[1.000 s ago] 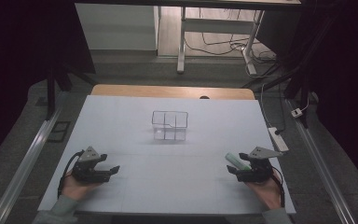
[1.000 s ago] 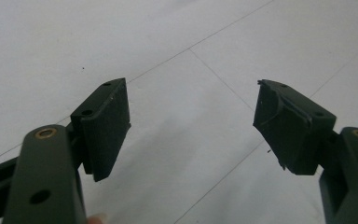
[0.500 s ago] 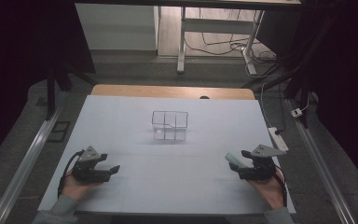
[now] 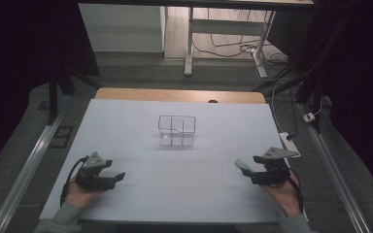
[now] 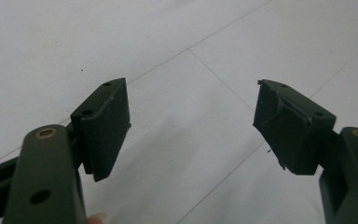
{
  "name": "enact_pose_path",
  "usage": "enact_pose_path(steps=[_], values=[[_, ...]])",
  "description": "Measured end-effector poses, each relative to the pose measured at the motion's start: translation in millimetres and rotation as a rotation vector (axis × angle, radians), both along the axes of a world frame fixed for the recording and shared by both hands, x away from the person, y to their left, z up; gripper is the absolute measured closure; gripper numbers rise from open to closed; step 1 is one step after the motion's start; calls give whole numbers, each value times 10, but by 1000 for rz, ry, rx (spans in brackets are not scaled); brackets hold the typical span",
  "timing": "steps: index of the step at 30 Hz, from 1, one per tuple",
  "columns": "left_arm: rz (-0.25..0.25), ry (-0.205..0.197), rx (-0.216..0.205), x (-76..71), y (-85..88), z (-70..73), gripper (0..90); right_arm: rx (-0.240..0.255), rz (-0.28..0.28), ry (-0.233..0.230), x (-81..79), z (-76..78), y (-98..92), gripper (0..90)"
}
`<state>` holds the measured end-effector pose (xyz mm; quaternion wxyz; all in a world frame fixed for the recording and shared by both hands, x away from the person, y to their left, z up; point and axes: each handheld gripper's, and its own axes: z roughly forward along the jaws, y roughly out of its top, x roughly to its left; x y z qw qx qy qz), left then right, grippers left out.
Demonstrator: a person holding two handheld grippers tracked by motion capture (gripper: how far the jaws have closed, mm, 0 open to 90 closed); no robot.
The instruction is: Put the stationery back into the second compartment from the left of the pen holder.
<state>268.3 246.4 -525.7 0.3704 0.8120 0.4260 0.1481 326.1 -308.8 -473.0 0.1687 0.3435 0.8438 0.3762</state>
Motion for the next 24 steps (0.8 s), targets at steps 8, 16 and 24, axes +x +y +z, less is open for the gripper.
enact_pose_path(steps=[8,16,24], values=[[-3,10,4,8,-9,-11,267,-45,-5,28,43,17,-21,283],[-1,8,5,5,-10,-10,266,-99,-14,67,91,40,-63,283],[-3,13,9,11,-11,-18,266,-173,-16,97,110,57,-72,273]])
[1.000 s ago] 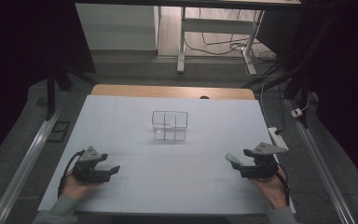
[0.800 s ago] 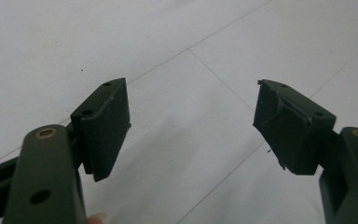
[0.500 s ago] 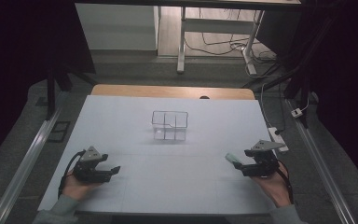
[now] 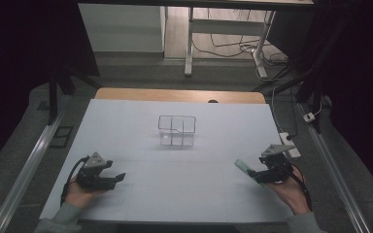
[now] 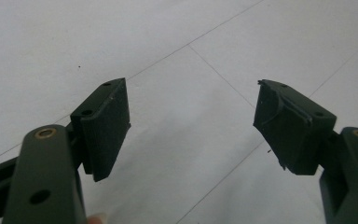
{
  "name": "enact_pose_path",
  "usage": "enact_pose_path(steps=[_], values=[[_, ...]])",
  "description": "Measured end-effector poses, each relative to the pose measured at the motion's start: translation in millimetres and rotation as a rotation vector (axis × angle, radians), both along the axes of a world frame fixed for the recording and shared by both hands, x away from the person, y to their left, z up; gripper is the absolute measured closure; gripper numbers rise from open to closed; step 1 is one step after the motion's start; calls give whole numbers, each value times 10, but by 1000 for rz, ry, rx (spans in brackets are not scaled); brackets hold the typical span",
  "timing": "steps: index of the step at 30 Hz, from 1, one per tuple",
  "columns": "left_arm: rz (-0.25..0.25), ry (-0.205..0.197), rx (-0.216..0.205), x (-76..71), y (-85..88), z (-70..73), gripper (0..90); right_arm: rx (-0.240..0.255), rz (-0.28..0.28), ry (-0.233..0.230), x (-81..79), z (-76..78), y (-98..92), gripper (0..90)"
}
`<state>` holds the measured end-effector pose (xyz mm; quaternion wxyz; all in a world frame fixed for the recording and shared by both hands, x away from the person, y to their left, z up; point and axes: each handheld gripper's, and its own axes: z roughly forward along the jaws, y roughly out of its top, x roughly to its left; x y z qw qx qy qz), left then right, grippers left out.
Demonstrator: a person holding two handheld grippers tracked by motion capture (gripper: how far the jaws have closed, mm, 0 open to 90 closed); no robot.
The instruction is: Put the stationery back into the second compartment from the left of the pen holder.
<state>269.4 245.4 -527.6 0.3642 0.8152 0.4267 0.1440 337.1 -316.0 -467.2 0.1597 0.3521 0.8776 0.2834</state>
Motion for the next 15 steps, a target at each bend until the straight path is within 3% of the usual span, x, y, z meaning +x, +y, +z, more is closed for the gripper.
enact_pose_path(steps=[9,15], values=[[-5,1,4,5,4,-4,265,-51,18,30,10,-11,3,271],[-7,3,6,7,-1,-7,264,-81,37,76,22,-37,9,272]])
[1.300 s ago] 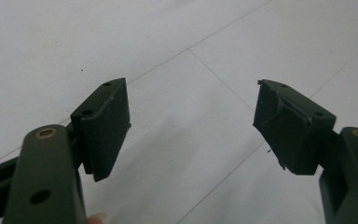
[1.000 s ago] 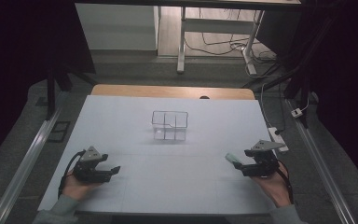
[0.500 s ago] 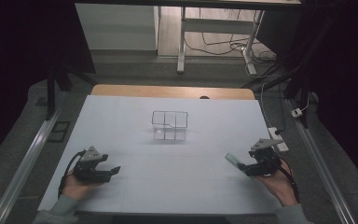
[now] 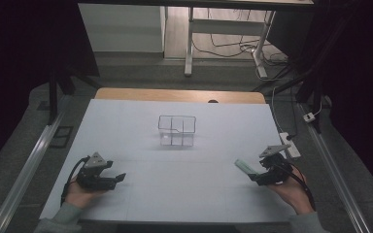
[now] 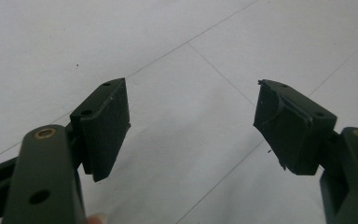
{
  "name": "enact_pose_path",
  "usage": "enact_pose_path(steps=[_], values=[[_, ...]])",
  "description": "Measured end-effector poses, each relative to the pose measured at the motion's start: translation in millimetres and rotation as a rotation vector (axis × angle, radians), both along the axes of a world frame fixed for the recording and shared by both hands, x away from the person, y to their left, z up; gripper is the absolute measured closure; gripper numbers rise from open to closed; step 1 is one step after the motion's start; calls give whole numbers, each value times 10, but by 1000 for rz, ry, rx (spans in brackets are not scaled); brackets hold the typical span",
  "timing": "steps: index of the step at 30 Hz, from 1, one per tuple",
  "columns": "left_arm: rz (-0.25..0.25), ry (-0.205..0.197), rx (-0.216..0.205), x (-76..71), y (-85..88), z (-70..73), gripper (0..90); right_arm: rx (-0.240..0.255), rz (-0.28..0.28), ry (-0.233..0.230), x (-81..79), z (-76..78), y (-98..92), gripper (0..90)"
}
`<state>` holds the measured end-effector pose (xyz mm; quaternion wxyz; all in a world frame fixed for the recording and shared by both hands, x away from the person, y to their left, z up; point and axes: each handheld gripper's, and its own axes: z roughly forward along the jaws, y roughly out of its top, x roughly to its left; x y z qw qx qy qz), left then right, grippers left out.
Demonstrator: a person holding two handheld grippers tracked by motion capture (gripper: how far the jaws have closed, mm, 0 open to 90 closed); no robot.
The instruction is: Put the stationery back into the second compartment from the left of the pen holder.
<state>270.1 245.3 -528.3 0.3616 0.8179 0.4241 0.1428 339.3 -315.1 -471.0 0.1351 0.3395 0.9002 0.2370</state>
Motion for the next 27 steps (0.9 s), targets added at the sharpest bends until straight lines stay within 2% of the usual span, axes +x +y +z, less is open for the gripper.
enact_pose_path(steps=[18,27], values=[[4,-2,-6,-3,9,5,264,-44,32,62,50,-83,53,278],[2,-4,-6,-5,12,7,264,-93,34,80,86,-140,71,362]])
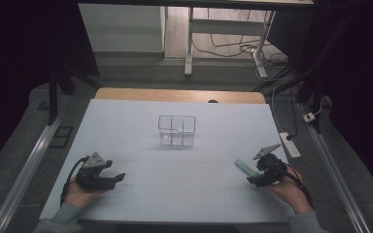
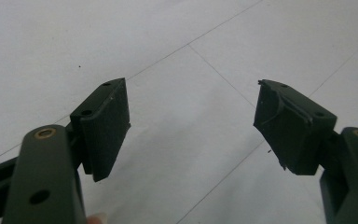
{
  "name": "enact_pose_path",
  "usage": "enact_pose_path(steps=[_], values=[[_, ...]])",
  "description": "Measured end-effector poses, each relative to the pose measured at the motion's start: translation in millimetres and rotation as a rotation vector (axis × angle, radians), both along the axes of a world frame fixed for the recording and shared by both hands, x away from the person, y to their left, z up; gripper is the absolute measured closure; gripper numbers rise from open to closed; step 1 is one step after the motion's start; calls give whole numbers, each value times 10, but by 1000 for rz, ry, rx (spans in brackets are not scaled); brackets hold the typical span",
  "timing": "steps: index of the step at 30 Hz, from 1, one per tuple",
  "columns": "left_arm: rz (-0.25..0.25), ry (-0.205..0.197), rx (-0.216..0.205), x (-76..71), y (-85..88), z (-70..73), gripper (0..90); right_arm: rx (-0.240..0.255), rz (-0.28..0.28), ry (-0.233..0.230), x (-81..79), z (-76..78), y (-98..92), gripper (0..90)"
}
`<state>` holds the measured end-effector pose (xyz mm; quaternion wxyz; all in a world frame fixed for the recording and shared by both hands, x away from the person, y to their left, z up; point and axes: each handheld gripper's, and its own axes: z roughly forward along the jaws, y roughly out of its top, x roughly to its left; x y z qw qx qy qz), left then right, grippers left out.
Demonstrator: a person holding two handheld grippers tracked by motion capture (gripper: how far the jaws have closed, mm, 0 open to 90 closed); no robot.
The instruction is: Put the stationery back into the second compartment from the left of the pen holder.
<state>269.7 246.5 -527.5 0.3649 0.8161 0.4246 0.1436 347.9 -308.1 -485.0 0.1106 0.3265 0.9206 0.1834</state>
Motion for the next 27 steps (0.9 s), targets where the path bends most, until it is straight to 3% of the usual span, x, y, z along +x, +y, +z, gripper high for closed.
enact_pose_path(steps=[7,14,19,27], values=[[1,0,0,1,2,0,264,-25,-24,9,52,-75,-44,428],[-1,-1,1,1,-4,-2,264,0,-5,50,68,-79,-50,571],[-2,-2,3,-4,-8,1,264,3,3,55,73,-78,-32,658],[1,-2,1,-2,1,2,264,-4,27,46,65,-72,-29,668]])
